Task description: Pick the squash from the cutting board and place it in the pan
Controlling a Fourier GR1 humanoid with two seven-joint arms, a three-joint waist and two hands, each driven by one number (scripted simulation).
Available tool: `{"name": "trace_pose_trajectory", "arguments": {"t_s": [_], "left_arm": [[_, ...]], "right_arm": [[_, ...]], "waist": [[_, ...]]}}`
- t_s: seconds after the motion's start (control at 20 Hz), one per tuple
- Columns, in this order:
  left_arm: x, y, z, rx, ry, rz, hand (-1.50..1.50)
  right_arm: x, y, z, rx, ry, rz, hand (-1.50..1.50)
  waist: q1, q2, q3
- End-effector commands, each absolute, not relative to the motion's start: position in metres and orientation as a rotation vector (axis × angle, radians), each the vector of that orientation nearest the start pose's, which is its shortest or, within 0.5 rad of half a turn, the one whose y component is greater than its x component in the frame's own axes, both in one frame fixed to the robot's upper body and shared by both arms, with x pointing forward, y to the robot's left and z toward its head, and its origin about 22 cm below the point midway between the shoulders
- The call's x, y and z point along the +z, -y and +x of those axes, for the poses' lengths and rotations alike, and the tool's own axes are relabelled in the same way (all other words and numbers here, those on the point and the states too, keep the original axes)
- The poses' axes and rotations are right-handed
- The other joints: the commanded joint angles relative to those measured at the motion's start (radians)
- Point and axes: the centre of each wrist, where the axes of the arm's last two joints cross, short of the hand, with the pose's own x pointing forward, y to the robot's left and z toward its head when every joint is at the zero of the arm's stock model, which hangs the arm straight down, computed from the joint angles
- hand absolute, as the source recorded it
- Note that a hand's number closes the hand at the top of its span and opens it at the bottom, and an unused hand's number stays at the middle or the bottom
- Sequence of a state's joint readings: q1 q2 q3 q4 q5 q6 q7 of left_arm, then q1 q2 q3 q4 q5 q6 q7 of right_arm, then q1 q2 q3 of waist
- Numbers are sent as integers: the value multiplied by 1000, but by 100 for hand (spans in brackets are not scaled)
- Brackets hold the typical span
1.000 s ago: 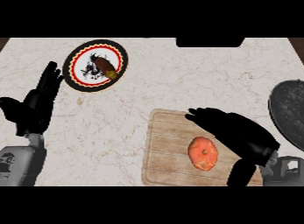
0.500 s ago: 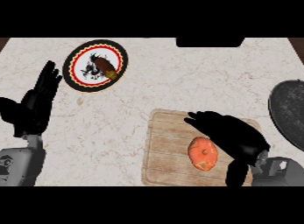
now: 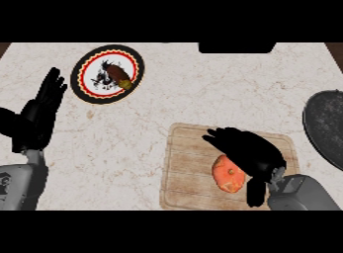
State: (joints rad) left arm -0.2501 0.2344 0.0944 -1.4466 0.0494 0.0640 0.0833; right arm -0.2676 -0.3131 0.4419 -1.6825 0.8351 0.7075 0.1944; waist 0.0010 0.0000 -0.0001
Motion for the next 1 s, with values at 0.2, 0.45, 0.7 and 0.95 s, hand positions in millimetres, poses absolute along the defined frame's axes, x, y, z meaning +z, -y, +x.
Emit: {"name": "trace_pose_trajectory", "arguments": {"t_s": [0.2,0.45,0.7,0.95], "left_arm": [[61,-261,296,-54,1631,188,0],[42,-276,294,-51,1623,198,0],[49,-268,276,-42,1625,206,0],[73,-278,305,-46,1615,203,0]], "right_arm": [[59,161,275,1764,1053,-376,-150],[25,162,249,1857,1136,-257,150],[33,157,260,1858,1143,-307,150],[42,163,258,1861,1186,-324,150]], "waist": [[1,-1,0],[1,0,0],[2,-1,0],[-2,-1,0]]}}
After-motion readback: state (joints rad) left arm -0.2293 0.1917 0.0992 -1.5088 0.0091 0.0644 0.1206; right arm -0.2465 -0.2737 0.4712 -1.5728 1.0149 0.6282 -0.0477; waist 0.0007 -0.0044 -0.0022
